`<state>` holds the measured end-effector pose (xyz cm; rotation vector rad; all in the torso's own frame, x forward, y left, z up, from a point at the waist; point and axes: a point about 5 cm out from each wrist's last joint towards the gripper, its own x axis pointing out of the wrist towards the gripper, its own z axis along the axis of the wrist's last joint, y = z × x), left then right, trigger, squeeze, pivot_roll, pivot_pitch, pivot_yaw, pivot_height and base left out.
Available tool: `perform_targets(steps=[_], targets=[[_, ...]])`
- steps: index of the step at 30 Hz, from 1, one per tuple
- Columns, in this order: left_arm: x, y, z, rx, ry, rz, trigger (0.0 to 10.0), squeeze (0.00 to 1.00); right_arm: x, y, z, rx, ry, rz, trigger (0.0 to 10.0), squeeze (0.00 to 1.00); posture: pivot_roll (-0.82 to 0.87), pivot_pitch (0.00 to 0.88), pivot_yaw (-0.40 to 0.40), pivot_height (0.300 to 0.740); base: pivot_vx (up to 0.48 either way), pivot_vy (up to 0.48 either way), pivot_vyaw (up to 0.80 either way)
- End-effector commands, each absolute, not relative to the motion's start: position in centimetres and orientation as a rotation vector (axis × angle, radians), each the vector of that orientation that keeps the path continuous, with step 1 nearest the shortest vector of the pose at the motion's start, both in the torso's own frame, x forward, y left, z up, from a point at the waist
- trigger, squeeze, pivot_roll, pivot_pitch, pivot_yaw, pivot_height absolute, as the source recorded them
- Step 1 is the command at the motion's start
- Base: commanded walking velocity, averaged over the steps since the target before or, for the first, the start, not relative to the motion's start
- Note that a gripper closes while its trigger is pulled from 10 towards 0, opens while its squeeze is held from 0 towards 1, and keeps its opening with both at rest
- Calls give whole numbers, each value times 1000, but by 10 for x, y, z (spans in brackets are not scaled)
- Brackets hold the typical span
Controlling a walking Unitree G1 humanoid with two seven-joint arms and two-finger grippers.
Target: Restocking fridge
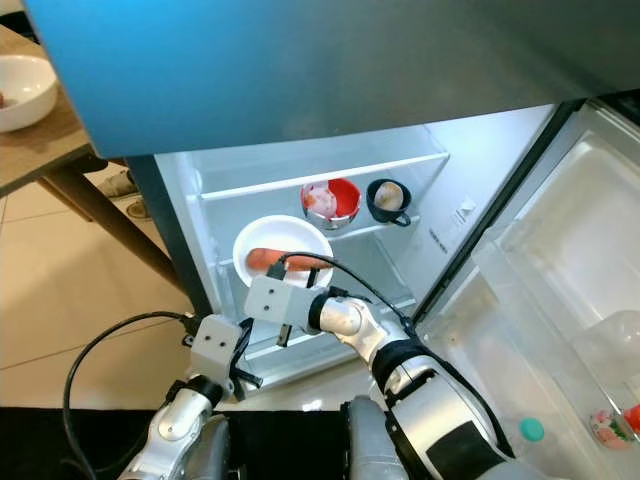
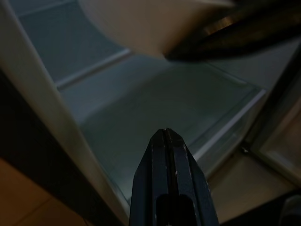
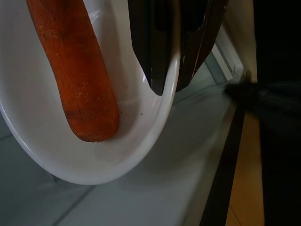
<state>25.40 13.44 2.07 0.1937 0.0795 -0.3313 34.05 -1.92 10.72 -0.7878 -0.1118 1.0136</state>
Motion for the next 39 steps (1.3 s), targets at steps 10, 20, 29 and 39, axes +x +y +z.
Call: perform_targets(steps=[10,20,29,39], targets=[[245,122,16,185,102,-379,10000,0,346,-13,120,-778,-145,993,10000,0,-34,229,-117,601,0,0,0],[244,122,17,187,101,-380,10000,0,350,-13,126,-806,-156,983,10000,0,-33,231,-117,601,0,0,0],[243,123,18,187,100,-375,10000,0,356,-9,141,-842,-193,990,10000,0,-44,229,-122,601,0,0,0],[247,127,25,188,71,-345,10000,0,356,6,155,-921,-221,1068,10000,0,-45,237,-152,601,0,0,0]])
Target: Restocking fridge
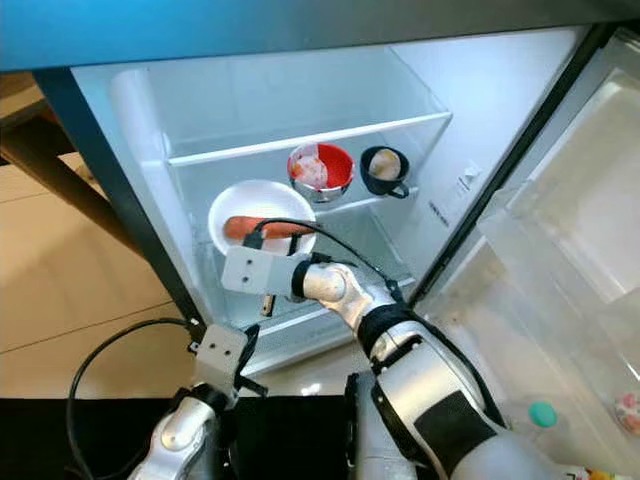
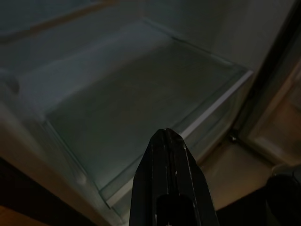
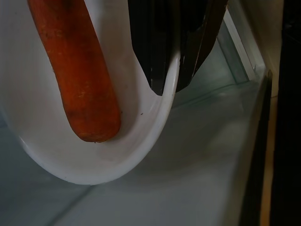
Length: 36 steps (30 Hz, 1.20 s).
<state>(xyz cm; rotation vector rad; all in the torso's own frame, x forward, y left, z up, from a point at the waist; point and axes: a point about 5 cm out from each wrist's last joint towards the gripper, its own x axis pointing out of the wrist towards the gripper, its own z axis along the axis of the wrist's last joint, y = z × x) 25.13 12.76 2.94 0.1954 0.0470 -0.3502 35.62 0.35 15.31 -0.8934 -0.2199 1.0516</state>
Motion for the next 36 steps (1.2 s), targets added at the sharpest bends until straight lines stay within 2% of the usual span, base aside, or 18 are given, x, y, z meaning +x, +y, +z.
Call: perform_targets(steps=[1,18,36], targets=[[247,127,27,189,64,-344,10000,0,357,7,156,-928,-222,1068,10000,0,-42,243,-156,601,0,0,0],[252,116,64,226,-92,-365,10000,0,371,11,186,-984,-221,997,10000,0,-12,318,-187,601,0,0,0],[248,115,75,227,-104,-349,10000,0,377,21,212,-975,-239,968,10000,0,4,334,-216,601,0,0,0]])
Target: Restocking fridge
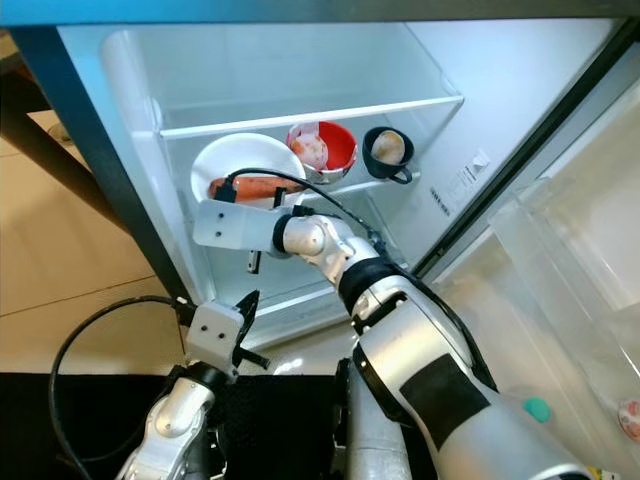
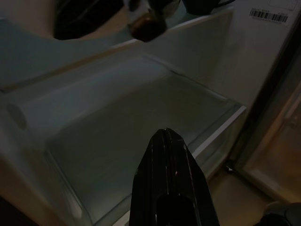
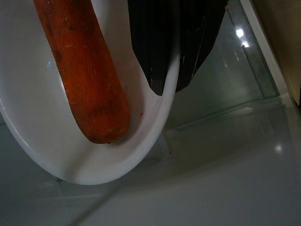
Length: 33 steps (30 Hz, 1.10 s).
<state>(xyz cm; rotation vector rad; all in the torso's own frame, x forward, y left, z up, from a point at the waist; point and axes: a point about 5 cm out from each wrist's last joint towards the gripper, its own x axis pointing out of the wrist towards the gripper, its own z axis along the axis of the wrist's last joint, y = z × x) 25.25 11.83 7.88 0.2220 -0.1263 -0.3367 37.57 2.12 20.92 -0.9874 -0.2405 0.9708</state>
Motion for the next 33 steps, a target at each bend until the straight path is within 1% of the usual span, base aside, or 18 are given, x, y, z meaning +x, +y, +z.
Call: perform_targets(steps=[1,6,10,13,21,33], targets=[[247,115,75,227,-104,-348,10000,0,377,22,215,-976,-240,959,10000,0,6,333,-219,601,0,0,0],[246,115,76,229,-102,-344,10000,0,381,22,223,-961,-245,896,10000,0,10,336,-226,601,0,0,0],[243,115,77,229,-96,-338,10000,0,385,26,237,-959,-301,779,10000,0,11,339,-236,601,0,0,0],[242,115,76,228,-94,-336,10000,0,385,28,241,-966,-328,751,10000,0,10,341,-238,601,0,0,0],[244,114,77,228,-88,-332,10000,0,385,32,247,-973,-372,689,10000,0,9,341,-244,601,0,0,0],[243,115,76,230,-81,-330,10000,0,383,34,244,-965,-382,696,10000,0,8,346,-249,601,0,0,0]])
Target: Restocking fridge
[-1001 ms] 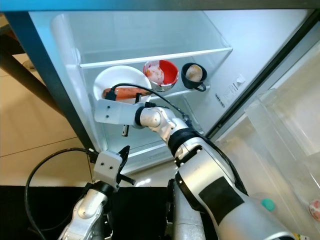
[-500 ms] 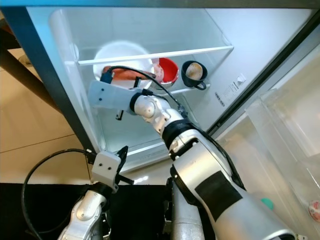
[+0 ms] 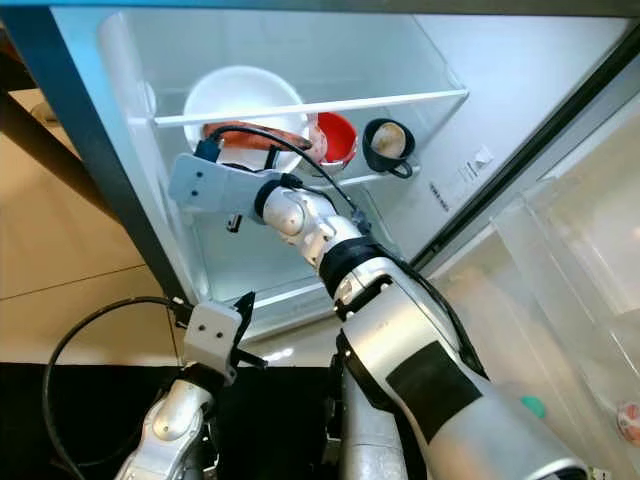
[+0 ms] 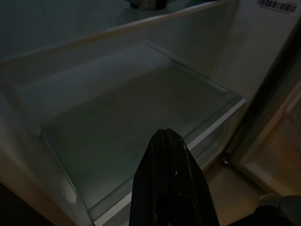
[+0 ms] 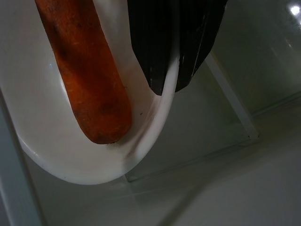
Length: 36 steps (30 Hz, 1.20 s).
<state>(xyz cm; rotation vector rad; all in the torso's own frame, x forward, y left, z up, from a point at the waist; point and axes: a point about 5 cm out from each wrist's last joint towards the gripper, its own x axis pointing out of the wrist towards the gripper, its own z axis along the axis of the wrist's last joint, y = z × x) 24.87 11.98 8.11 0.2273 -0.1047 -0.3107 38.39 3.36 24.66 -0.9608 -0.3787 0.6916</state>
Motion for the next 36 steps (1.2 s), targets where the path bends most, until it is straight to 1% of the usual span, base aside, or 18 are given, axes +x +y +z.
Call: perform_targets(steps=[1,6,7,8,9,10,11,12,16,17,18,20,21,22,24,25,26,36], targets=[[243,115,76,231,-80,-331,10000,0,382,35,243,-959,-380,701,10000,0,8,346,-249,601,0,0,0],[241,114,75,231,-77,-332,10000,0,381,36,240,-948,-378,716,10000,39,7,347,-251,601,0,0,0],[241,114,75,232,-76,-331,10000,0,381,36,239,-948,-377,717,9490,471,7,349,-252,601,0,0,0],[241,114,75,231,-76,-331,10000,0,381,36,238,-947,-374,719,9490,671,6,349,-253,601,0,0,0],[241,114,75,231,-75,-331,10000,0,381,36,238,-948,-372,719,9490,671,6,349,-252,601,0,0,0],[241,114,75,232,-75,-331,10000,0,381,35,238,-951,-372,720,9137,851,6,349,-253,601,0,0,0],[241,114,75,232,-75,-331,10000,0,381,35,237,-952,-372,720,9137,851,6,349,-253,601,0,0,0],[241,114,75,232,-75,-331,10000,0,381,35,237,-953,-372,719,10000,910,6,348,-253,601,0,0,0],[241,114,75,234,-73,-331,10000,0,381,35,237,-951,-373,714,10000,835,6,347,-253,601,0,0,0],[241,114,75,234,-73,-331,10000,0,381,35,237,-950,-374,713,10000,667,5,347,-253,601,0,0,0],[241,114,75,235,-72,-332,10000,0,381,35,238,-950,-374,712,10000,667,6,346,-253,601,0,0,0],[241,115,75,236,-72,-331,10000,0,381,35,238,-950,-377,709,10000,529,6,345,-253,601,0,0,0],[241,115,75,236,-71,-331,10000,0,381,35,239,-949,-379,708,10000,404,6,343,-252,601,0,0,0],[241,115,75,236,-71,-331,10000,0,381,35,239,-949,-379,708,10000,404,6,343,-252,601,0,0,0],[242,115,75,237,-72,-331,10000,0,382,35,239,-948,-380,706,10000,263,6,342,-252,601,0,0,0],[242,116,75,239,-72,-331,10000,0,382,35,240,-947,-381,706,10000,78,6,341,-252,601,0,0,0],[243,116,75,240,-72,-330,10000,0,382,35,240,-945,-382,706,10000,27,6,340,-251,601,0,0,0],[248,118,77,248,-79,-340,10000,0,384,28,247,-832,-370,726,10000,0,5,319,-231,601,0,0,0]])
